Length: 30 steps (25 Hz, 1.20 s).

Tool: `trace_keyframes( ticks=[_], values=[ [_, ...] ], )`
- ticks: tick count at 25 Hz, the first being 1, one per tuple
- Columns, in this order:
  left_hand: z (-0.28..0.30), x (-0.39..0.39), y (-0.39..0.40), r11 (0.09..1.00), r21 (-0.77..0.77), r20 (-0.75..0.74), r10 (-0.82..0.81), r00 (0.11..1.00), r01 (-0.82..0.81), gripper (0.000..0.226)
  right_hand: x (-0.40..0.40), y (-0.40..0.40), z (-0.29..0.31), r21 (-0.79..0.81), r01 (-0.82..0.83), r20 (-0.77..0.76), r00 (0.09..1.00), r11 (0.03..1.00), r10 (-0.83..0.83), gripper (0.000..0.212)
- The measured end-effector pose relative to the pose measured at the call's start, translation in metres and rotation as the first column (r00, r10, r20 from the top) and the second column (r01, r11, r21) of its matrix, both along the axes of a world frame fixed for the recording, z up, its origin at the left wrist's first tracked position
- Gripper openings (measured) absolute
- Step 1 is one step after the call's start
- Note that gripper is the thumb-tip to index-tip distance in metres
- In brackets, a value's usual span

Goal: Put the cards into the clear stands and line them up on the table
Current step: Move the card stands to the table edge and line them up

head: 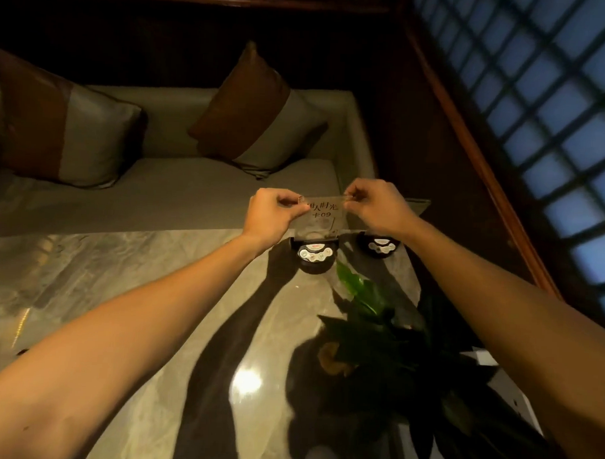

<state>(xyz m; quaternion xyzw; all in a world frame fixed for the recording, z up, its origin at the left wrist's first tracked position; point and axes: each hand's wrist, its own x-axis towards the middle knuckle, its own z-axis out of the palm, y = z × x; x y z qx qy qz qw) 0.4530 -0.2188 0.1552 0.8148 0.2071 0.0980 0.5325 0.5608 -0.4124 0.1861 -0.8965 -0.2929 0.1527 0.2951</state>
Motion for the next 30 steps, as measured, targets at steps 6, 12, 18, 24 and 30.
trace_keyframes(
  ticks=[6,12,18,24,30],
  values=[
    [-0.028,0.060,-0.023,1.000,0.025,-0.044,0.002,0.999,-0.001,0.019,0.054,-0.025,-0.026,-0.083,-0.049,0.042,0.998,0.995,0.053,0.019],
    [-0.053,0.092,-0.034,0.999,0.032,-0.083,-0.015,0.996,0.018,0.016,0.089,-0.035,-0.050,-0.177,-0.082,0.040,0.995,0.981,0.090,0.026],
    [-0.070,0.103,-0.037,0.999,0.002,-0.099,-0.041,0.994,0.041,0.018,0.096,-0.041,-0.064,-0.186,-0.074,0.035,0.996,0.980,0.082,0.024],
    [-0.076,0.103,-0.036,0.998,-0.036,-0.107,-0.049,0.993,0.045,0.021,0.094,-0.044,-0.067,-0.164,-0.064,0.009,0.998,0.984,0.067,0.025],
    [-0.080,0.103,-0.037,0.996,-0.063,-0.094,-0.067,0.993,0.061,0.017,0.093,-0.048,-0.067,-0.163,-0.067,0.013,0.997,0.984,0.070,0.026]
  ],
)
